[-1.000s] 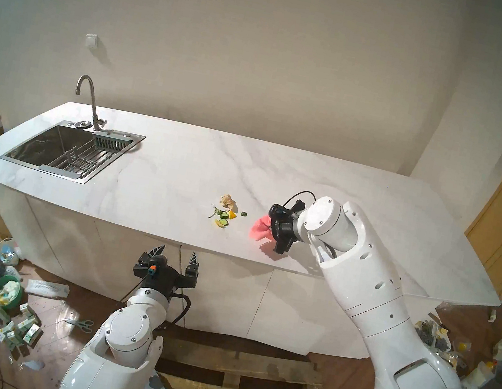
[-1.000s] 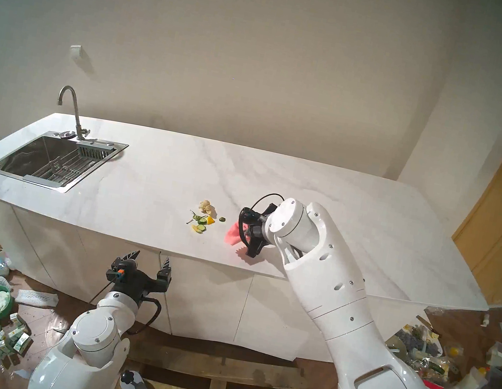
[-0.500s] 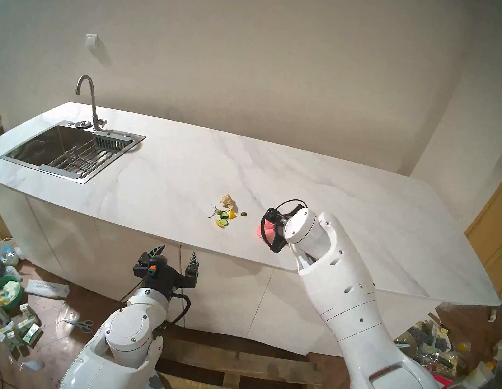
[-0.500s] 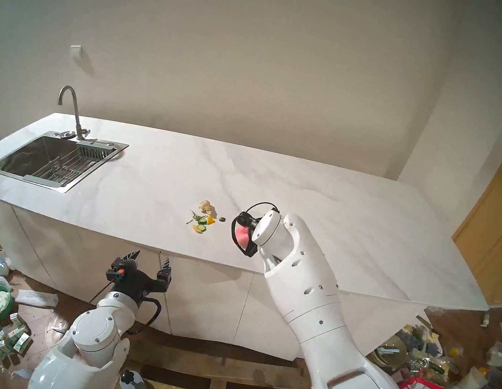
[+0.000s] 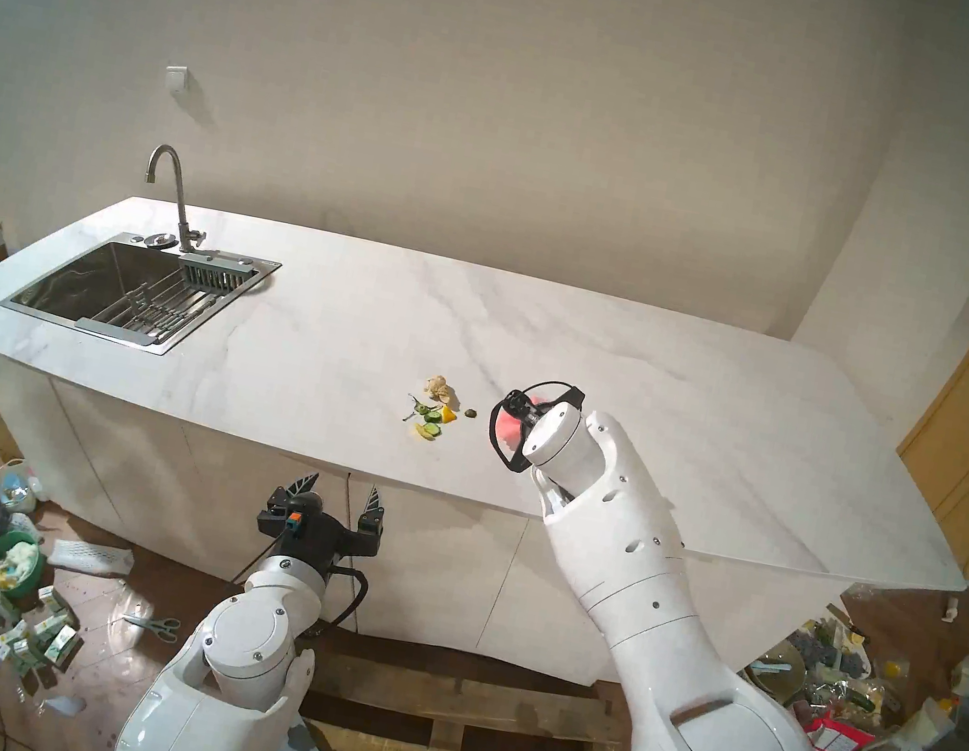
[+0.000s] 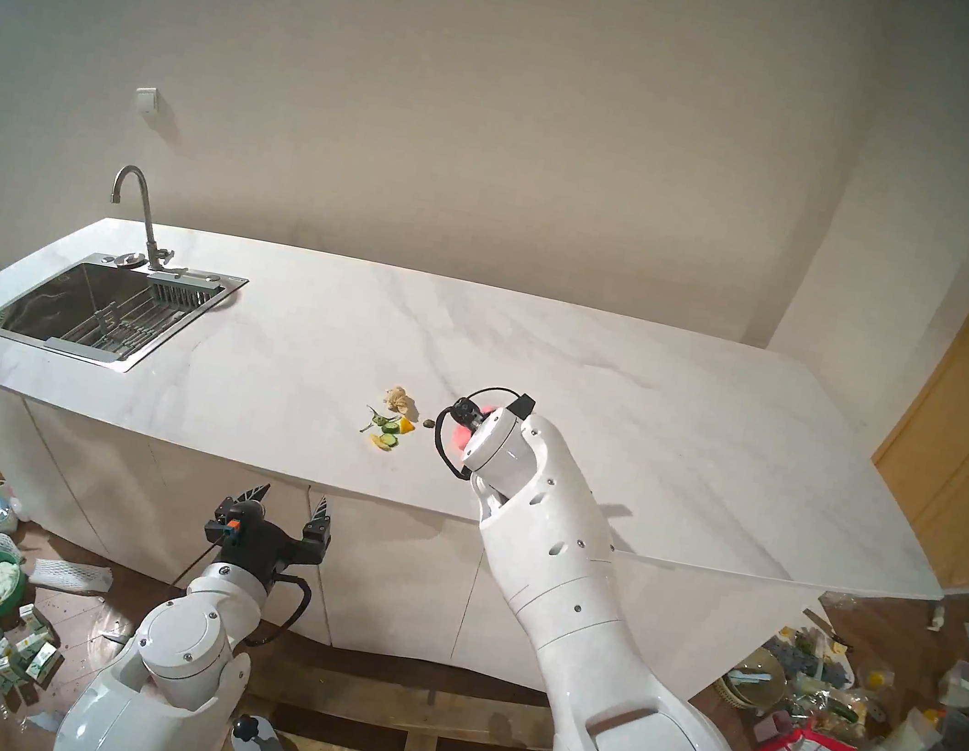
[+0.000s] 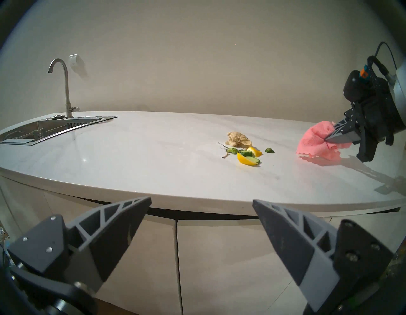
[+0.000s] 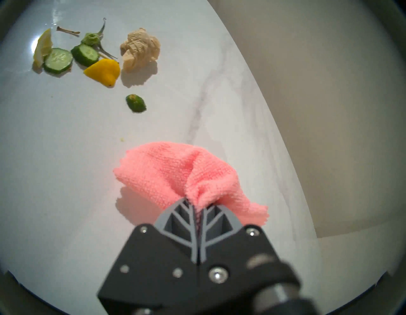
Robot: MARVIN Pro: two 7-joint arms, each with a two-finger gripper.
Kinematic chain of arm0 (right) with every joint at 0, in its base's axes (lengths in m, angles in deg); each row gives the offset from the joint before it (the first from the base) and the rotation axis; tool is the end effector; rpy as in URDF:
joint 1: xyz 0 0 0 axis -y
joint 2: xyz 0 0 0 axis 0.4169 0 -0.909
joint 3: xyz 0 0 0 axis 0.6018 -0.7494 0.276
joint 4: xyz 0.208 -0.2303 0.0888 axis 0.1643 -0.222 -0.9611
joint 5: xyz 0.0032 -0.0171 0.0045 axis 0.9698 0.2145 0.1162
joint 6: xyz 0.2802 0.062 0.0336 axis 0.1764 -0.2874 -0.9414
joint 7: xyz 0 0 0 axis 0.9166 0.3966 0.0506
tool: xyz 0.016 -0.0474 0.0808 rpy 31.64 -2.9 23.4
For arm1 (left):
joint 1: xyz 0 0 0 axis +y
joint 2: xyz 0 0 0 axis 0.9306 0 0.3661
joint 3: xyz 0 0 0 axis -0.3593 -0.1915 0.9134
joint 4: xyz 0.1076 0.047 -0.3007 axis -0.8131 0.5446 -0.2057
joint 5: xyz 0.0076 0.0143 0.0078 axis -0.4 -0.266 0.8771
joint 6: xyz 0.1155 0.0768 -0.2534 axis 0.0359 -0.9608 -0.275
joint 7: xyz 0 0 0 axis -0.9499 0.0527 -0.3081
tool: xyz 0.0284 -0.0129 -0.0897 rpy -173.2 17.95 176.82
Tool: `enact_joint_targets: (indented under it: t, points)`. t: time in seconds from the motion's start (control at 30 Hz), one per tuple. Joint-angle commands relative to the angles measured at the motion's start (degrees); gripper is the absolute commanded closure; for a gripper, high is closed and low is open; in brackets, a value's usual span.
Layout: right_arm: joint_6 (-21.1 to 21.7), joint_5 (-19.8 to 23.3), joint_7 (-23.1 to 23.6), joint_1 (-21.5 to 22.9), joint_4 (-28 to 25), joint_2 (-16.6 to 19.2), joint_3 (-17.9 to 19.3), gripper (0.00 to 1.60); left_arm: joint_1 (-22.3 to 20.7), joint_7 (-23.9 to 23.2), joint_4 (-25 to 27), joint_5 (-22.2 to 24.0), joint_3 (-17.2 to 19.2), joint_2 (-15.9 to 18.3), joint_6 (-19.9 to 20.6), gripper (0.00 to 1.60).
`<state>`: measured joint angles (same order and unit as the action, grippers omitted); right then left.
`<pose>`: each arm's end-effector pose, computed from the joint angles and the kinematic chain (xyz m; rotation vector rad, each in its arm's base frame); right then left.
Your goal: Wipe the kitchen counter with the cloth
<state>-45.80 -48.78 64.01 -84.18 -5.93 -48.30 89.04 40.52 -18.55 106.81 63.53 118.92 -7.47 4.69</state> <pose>0.5341 0.1007 -0.2960 2.0313 1.2190 1.2143 0.2888 -0.0082 -0.3785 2.3443 0.0097 2.0716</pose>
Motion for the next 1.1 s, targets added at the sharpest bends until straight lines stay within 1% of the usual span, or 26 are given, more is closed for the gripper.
enact_joint_targets:
  t: [0.0,0.03,0.13,0.2,0.33,0.43,0.47,0.63,0.7,0.73,0.8,0.83,0.97,1.07]
  points:
    - [-1.93,-0.52,-5.36,3.33,2.94,-4.91,1.71,1.60,-0.35,-0.11,1.52,0.01,-0.09,-0.02,-0.41,0.00]
    - [-3.00,-0.17,-8.39,3.74,5.01,-5.85,1.49,1.60,-0.35,-0.11,1.51,0.01,-0.09,-0.02,-0.41,0.00]
    - [-3.48,-0.32,-8.89,4.20,6.42,-6.62,1.38,1.60,-0.36,-0.10,1.50,0.01,-0.09,-0.02,-0.41,0.00]
    - [-4.16,0.10,-12.03,5.25,9.59,-8.11,1.07,1.60,-0.38,-0.09,1.47,0.01,-0.10,-0.02,-0.41,0.00]
    - [-4.66,0.86,-15.38,7.12,14.44,-10.44,1.48,1.60,-0.41,-0.08,1.42,0.01,-0.10,-0.02,-0.41,0.00]
    - [-4.81,1.00,-16.16,7.97,16.02,-11.13,1.52,1.60,-0.42,-0.08,1.39,0.00,-0.10,-0.02,-0.41,0.00]
    - [-5.05,1.37,-17.00,9.01,17.77,-12.00,1.66,1.60,-0.44,-0.07,1.35,0.00,-0.10,-0.02,-0.41,0.00]
    - [-6.00,2.32,-19.09,11.84,22.82,-13.75,2.25,1.60,-0.46,-0.06,1.31,0.01,-0.11,-0.02,-0.41,0.00]
    - [-6.08,2.29,-19.31,11.66,22.77,-13.97,2.39,1.60,-0.47,-0.06,1.31,0.01,-0.11,-0.02,-0.41,0.00]
    - [-6.71,2.77,-19.94,13.16,25.43,-14.51,2.56,1.60,-0.46,-0.06,1.32,0.01,-0.11,-0.02,-0.42,0.00]
    - [-6.90,2.80,-20.14,13.13,25.69,-14.68,2.64,1.60,-0.46,-0.06,1.32,0.01,-0.11,-0.01,-0.42,0.00]
    - [-7.52,3.06,-20.46,13.94,27.25,-14.94,2.63,1.60,-0.45,-0.06,1.34,0.01,-0.11,-0.01,-0.42,0.00]
    - [-8.86,3.73,-22.13,15.25,30.53,-15.68,3.23,1.60,-0.42,-0.06,1.40,0.02,-0.12,0.00,-0.43,0.00]
    - [-10.38,4.36,-24.31,16.81,33.44,-15.40,4.24,1.60,-0.39,-0.07,1.46,0.03,-0.12,0.01,-0.43,0.00]
